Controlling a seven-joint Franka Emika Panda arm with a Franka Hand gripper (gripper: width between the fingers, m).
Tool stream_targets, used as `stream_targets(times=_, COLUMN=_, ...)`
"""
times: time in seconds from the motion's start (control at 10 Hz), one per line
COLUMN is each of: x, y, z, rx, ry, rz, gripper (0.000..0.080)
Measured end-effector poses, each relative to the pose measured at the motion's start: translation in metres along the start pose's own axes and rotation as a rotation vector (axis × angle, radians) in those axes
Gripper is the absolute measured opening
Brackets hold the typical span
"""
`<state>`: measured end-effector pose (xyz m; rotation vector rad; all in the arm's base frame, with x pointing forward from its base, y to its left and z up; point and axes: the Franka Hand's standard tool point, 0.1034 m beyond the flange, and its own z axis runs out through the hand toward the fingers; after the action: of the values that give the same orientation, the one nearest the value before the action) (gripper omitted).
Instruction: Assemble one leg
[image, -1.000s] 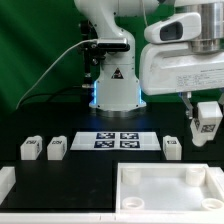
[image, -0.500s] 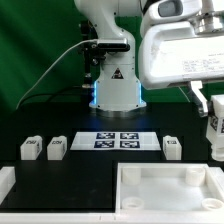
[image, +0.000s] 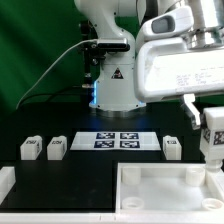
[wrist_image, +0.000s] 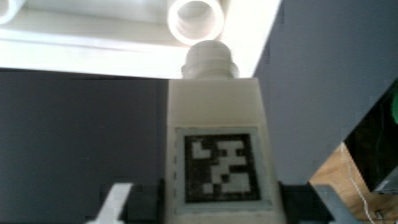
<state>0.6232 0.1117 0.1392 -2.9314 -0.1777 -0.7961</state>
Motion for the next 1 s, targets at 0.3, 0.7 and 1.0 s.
stream_targets(times=0.3, x=-0.015, y=-0.004, z=0.022, rx=0.008, ry=0.031, rz=0.007, gripper=0.0294)
stream_targets(times=0.7, x=-0.027, y=-0.001, z=0.037, rx=0.005, ry=0.016, rz=0.004, gripper=0.0294)
stream_targets(times=1.0, x=-0.026, y=-0.002, z=0.043, rx=0.007, ry=0.034, rz=-0.001, gripper=0.0294)
